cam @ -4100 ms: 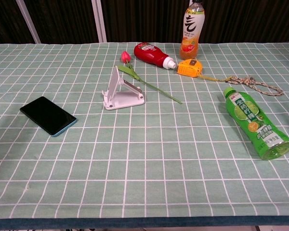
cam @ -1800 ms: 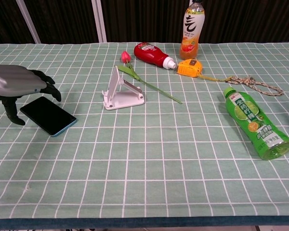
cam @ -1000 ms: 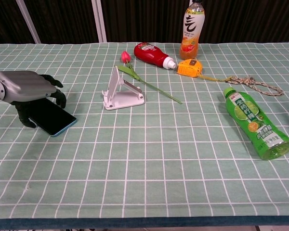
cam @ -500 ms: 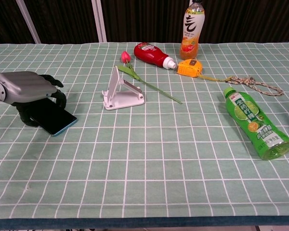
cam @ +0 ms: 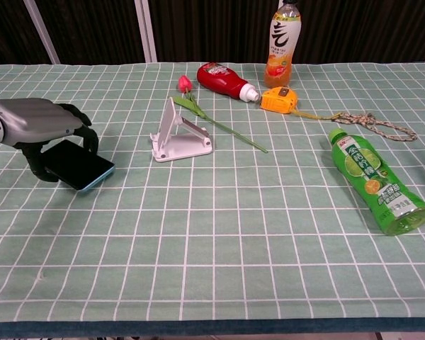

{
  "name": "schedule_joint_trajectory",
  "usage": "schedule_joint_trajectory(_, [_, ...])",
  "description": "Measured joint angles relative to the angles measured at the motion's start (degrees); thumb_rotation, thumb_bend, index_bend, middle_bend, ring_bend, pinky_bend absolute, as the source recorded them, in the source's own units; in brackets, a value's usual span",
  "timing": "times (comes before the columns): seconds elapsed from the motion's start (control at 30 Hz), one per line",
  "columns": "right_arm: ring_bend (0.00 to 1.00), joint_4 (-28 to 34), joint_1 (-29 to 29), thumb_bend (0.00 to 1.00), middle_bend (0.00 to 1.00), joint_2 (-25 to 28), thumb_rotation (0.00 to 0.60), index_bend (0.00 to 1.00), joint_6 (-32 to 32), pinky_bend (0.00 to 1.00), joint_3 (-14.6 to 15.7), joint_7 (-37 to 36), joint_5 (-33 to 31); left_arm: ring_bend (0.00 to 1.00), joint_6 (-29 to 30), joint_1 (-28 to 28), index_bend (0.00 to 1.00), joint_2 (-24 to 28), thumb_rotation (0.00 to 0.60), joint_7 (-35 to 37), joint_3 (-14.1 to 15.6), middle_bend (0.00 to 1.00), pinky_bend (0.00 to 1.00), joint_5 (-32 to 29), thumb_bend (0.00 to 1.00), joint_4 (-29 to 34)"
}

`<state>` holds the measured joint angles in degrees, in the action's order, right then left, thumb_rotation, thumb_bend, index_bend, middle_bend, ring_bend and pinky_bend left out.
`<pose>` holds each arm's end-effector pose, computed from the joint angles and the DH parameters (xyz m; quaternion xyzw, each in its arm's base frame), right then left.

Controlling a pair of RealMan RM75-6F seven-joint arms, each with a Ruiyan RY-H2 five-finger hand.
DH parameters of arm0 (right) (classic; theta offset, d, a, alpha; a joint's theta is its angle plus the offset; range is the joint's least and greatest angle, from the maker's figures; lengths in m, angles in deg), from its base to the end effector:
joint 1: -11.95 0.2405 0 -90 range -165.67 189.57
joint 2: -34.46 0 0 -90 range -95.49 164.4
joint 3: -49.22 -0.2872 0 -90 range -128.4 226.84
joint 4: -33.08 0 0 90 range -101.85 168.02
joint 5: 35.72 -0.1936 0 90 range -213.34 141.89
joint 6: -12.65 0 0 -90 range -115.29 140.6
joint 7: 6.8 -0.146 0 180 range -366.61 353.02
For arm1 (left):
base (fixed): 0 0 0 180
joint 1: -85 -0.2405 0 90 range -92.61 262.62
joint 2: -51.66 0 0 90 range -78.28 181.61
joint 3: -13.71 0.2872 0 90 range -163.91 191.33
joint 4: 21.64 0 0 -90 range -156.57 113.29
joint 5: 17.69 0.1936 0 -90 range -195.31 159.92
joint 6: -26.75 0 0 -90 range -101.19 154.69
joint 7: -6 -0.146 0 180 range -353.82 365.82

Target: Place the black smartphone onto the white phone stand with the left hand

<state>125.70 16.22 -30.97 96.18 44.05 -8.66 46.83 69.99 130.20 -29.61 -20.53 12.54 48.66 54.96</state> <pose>-0.3384 -0.1880 0.1847 0.5590 -0.4184 0.3995 0.5939 -0.2365 0.3764 0.0233 -0.8447 -0.2563 -0.1808 0.4337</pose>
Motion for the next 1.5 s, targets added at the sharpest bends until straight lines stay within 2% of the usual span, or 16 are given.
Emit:
schedule_joint_trajectory(0.23, [0.0, 0.0, 0.0, 0.32, 0.06, 0.0, 0.6, 0.11, 0.0, 0.19, 0.0, -0.1, 0.1, 0.07, 4.2, -0.8, 0.53, 0.2, 0.6, 2.9, -4.3, 0.54, 0.0, -3.6, 0.26, 3.1])
schedule_joint_trajectory(0.43, [0.0, -0.1, 0.0, 0.32, 0.06, 0.0, 0.6, 0.11, 0.0, 0.19, 0.1, -0.2, 0.1, 0.08, 8.7, -1.3, 0.53, -1.7, 0.6, 4.0, -9.0, 0.54, 0.0, -10.5, 0.26, 6.3])
schedule_joint_trajectory(0.77, [0.0, -0.1, 0.1, 0.32, 0.06, 0.1, 0.6, 0.11, -0.2, 0.19, 0.1, -0.7, 0.1, 0.08, 18.0, 0.0, 0.53, -9.3, 0.6, 4.0, -19.0, 0.54, 0.0, -25.7, 0.26, 12.2])
schedule_joint_trajectory(0.97, [0.0, -0.2, 0.1, 0.32, 0.06, 0.2, 0.6, 0.11, -0.3, 0.19, 0.1, -0.9, 0.2, 0.08, 22.4, 1.2, 0.53, -14.7, 0.6, 6.0, -23.9, 0.54, 0.0, -31.3, 0.26, 13.3])
schedule_joint_trajectory(1.2, [0.0, -0.3, 0.1, 0.32, 0.06, 0.3, 0.6, 0.11, -0.4, 0.19, 0.2, -1.3, 0.3, 0.08, 23.3, 2.6, 0.53, -18.2, 0.6, 7.3, -27.0, 0.54, 0.0, -37.1, 0.26, 13.1])
schedule_joint_trajectory(1.5, [0.0, -0.3, 0.2, 0.32, 0.06, 0.3, 0.6, 0.11, -0.5, 0.19, 0.2, -1.4, 0.3, 0.08, 21.1, 3.1, 0.52, -19.6, 0.6, 9.8, -27.8, 0.54, 0.0, -38.3, 0.26, 11.3])
